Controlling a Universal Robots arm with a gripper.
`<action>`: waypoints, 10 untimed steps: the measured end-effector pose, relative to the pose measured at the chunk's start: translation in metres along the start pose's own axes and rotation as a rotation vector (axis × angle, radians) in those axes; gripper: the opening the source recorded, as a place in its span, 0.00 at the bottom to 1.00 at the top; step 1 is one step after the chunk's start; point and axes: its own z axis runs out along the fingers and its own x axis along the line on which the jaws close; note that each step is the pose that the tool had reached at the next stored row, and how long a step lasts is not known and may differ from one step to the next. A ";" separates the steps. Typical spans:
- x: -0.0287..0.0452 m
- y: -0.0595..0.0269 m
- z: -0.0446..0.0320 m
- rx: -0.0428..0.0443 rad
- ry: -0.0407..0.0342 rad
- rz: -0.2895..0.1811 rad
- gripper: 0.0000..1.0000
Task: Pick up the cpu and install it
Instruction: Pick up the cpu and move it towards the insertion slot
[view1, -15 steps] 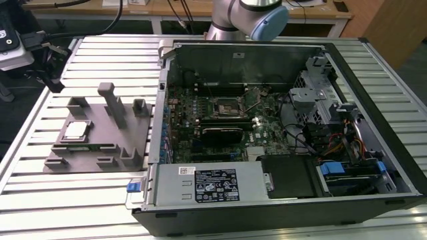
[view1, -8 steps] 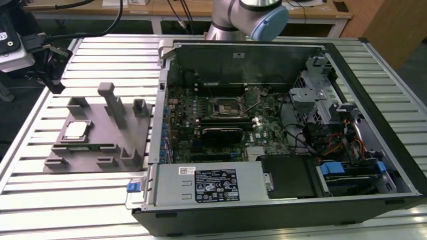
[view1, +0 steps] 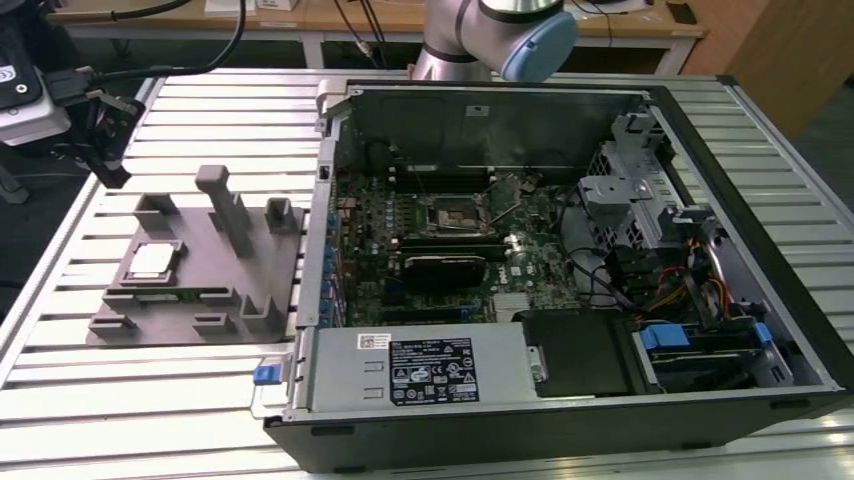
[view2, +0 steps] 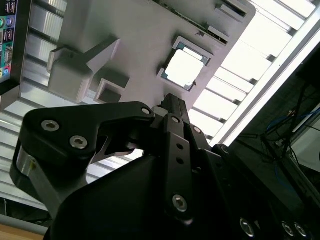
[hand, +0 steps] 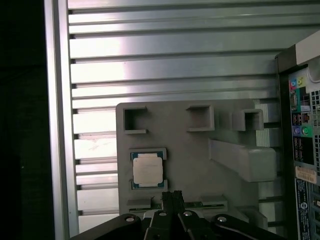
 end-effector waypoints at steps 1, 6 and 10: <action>0.0000 0.0000 0.0002 0.0000 0.0001 0.000 0.11; 0.0009 -0.0001 0.0016 0.0001 0.0001 0.000 0.11; 0.0015 -0.0002 0.0023 0.0002 0.0003 0.000 0.11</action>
